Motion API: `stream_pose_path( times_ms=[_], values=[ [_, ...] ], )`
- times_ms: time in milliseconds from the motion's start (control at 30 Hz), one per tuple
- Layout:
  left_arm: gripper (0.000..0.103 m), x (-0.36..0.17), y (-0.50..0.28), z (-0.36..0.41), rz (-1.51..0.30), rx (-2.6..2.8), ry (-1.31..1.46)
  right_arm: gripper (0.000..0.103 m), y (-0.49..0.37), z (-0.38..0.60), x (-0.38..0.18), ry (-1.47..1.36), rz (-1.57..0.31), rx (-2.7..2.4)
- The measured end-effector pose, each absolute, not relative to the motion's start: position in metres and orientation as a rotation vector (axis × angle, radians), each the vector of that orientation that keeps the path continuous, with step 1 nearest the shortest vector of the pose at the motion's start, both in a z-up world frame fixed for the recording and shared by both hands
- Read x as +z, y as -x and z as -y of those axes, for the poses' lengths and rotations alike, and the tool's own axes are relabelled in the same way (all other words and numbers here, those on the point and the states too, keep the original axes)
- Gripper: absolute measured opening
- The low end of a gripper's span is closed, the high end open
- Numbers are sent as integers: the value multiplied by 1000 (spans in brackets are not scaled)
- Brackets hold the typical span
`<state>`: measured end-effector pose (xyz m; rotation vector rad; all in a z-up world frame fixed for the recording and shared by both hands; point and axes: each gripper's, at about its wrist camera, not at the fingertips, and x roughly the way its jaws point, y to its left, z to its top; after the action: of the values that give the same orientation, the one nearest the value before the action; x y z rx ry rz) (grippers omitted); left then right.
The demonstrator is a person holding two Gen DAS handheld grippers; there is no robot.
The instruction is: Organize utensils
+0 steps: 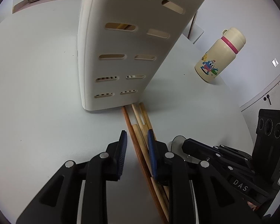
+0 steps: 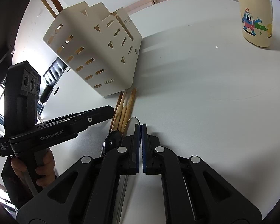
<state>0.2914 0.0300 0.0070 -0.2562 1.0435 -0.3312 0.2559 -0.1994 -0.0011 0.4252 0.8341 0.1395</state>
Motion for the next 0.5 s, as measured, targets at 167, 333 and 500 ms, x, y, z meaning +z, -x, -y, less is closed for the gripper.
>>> stream_pose_path(
  times_ms=[167, 333, 500],
  values=[
    [22, 5, -293, -27, -1051, -324, 239, 2, -255, 201, -1, -427, -831, 133],
    [22, 11, -291, -28, -1013, -308, 245, 2, -254, 202, -1, -429, -830, 132],
    [14, 12, -291, -29, -1013, -349, 271, 2, -254, 204, -1, -432, -830, 130]
  ],
)
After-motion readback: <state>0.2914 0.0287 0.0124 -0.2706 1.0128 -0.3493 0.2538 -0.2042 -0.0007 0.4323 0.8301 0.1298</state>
